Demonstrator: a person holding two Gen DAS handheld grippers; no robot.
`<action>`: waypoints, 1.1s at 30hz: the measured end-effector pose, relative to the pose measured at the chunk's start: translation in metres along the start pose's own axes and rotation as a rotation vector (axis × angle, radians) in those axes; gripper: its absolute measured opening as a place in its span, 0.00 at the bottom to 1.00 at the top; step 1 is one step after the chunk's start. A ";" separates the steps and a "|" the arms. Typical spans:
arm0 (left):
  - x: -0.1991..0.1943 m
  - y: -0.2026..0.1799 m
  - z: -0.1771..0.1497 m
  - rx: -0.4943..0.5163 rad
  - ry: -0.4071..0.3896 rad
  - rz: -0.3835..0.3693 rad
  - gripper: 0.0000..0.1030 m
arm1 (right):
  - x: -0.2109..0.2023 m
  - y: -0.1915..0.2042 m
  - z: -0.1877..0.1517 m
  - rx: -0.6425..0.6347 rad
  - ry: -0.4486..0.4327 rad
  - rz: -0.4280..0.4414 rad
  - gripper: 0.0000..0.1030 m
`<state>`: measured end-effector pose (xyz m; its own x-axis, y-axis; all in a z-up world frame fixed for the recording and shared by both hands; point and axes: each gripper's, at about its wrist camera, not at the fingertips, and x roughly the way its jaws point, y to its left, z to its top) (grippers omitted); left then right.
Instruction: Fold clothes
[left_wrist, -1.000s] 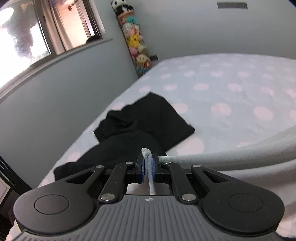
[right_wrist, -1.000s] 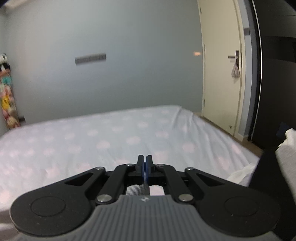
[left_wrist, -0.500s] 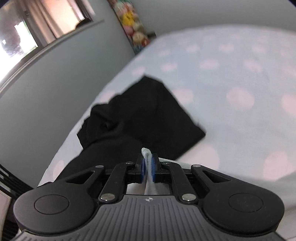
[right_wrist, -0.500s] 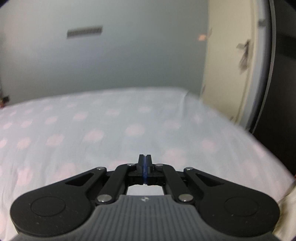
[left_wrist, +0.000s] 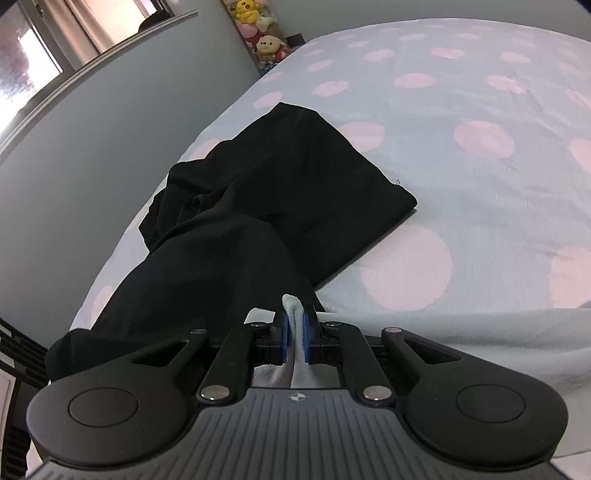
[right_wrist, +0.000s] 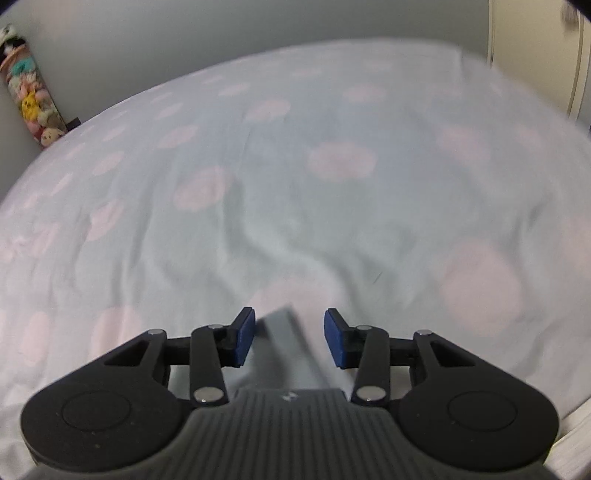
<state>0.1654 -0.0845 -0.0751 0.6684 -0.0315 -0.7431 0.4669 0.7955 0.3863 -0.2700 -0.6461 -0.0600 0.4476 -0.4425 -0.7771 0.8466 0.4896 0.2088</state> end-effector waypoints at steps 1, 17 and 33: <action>-0.002 0.001 -0.001 -0.005 0.002 0.001 0.06 | 0.001 0.002 -0.005 0.013 0.017 0.020 0.43; -0.037 -0.009 0.037 -0.022 -0.111 -0.048 0.06 | -0.056 0.030 0.075 -0.062 -0.300 -0.191 0.11; -0.023 0.021 0.010 -0.091 -0.152 -0.097 0.45 | -0.038 0.043 0.010 -0.086 -0.199 -0.112 0.25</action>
<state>0.1655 -0.0728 -0.0444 0.7055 -0.1965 -0.6809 0.4840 0.8354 0.2604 -0.2482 -0.6162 -0.0152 0.4072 -0.6326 -0.6587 0.8703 0.4876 0.0696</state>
